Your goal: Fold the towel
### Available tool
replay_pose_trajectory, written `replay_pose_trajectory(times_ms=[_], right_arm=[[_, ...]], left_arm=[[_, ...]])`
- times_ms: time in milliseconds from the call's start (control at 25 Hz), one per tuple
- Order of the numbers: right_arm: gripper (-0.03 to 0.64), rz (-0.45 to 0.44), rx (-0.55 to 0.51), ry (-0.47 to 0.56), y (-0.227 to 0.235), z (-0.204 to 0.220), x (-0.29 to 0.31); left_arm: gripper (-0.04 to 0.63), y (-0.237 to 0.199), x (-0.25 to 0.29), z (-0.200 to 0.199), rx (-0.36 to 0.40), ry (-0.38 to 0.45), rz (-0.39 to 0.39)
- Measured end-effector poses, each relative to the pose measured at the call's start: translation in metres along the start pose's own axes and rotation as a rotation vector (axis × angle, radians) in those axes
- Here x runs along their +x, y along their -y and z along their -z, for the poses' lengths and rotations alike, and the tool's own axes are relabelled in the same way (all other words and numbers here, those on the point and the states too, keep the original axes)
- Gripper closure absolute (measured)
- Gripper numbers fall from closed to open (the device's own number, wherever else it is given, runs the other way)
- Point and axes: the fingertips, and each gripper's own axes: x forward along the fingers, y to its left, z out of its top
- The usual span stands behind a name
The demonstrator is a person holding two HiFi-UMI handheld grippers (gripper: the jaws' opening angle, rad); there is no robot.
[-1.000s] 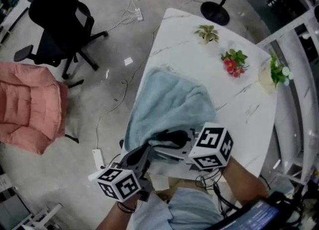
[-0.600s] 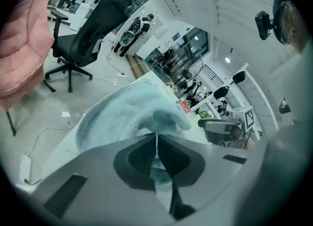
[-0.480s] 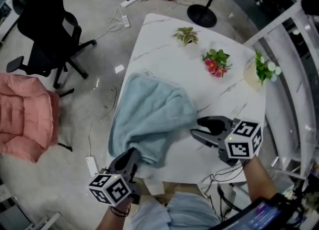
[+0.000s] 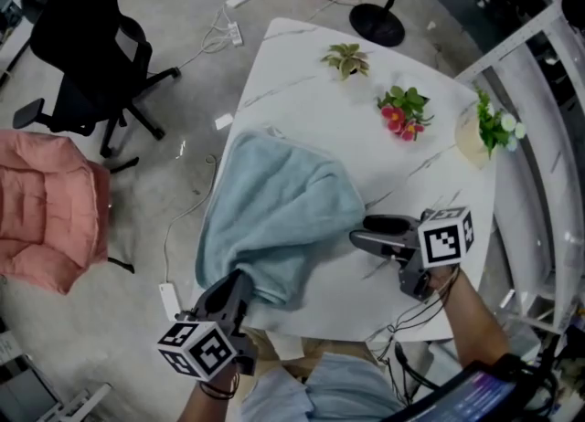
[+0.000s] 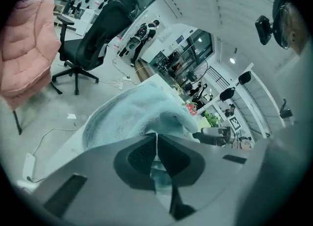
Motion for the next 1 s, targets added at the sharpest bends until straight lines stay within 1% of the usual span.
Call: replay_pose_trajectory(times_ms=[160,200,280,320,360,480,600,720,840,1000], right_arm=[[0.337,-0.089,0.14,0.046,-0.004,-0.004,0.01],[0.356,-0.093,0.162,0.068,-0.003,-0.008,0.01],[0.482,-0.078,0.163,0.104,-0.004,-0.018,0.009],[0.531,-0.069,0.147,0.11,-0.006,-0.023,0.009],[0.54,-0.064,0.128,0.109,-0.009,-0.027,0.009],[0.546,-0.076,0.103,0.107,-0.026,-0.043,0.009],[0.545,-0.127,0.091,0.115,-0.053,-0.069,0.013],[0.543,-0.153,0.075,0.1,-0.072,-0.098,0.028],[0.541,-0.143,0.066,0.08,-0.081,-0.123,0.049],[0.543,-0.118,0.059,0.043,-0.085,-0.148,0.083]], left_arm=[[0.58,-0.002,0.002,0.0,0.001,-0.006,-0.004],[0.58,-0.003,0.002,0.001,0.001,-0.006,-0.003],[0.58,-0.004,0.002,0.0,0.001,-0.01,-0.007],[0.58,-0.005,0.002,-0.001,0.0,-0.011,-0.008],[0.58,-0.006,0.002,-0.001,-0.001,-0.011,-0.007],[0.58,-0.008,0.0,-0.002,-0.003,-0.008,-0.005],[0.58,-0.01,-0.002,-0.004,-0.009,-0.001,-0.004],[0.58,-0.012,-0.006,-0.005,-0.02,0.006,0.0],[0.58,-0.009,-0.01,-0.003,-0.033,0.001,0.005],[0.58,-0.007,-0.011,0.002,-0.052,0.004,0.032]])
